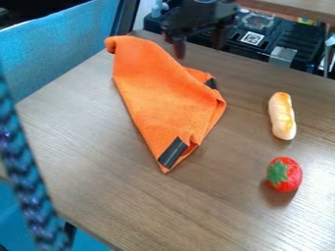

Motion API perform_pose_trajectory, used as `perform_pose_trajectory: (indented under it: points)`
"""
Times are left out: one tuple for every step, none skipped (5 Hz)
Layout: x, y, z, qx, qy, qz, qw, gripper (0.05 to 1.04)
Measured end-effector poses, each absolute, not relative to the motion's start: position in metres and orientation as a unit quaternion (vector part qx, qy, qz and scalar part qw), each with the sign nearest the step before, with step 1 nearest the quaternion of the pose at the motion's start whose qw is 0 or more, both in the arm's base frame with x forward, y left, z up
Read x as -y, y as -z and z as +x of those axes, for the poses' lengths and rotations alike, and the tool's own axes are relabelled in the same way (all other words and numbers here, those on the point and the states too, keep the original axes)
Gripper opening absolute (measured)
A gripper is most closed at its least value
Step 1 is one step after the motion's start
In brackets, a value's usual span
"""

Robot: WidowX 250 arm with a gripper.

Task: Unfold the cloth from top right to bottom left

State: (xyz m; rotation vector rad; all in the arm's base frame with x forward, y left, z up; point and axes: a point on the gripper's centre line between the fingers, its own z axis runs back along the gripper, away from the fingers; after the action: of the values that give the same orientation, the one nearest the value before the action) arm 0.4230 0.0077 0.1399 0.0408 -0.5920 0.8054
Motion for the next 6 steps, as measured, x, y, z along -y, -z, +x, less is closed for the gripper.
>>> perform_pose_trajectory:
  points:
    - [0.005, -0.128, 0.446, 0.279, -0.407, 0.051, 0.868, 0.999]
    - [0.003, -0.113, 0.461, 0.275, -0.415, 0.076, 0.864, 0.999]
    - [0.000, -0.098, 0.469, 0.271, -0.416, 0.097, 0.863, 0.999]
    - [-0.001, -0.092, 0.473, 0.268, -0.418, 0.107, 0.861, 0.999]
    - [-0.002, -0.081, 0.474, 0.259, -0.418, 0.115, 0.863, 0.999]
    - [-0.003, -0.082, 0.475, 0.261, -0.413, 0.118, 0.865, 0.999]
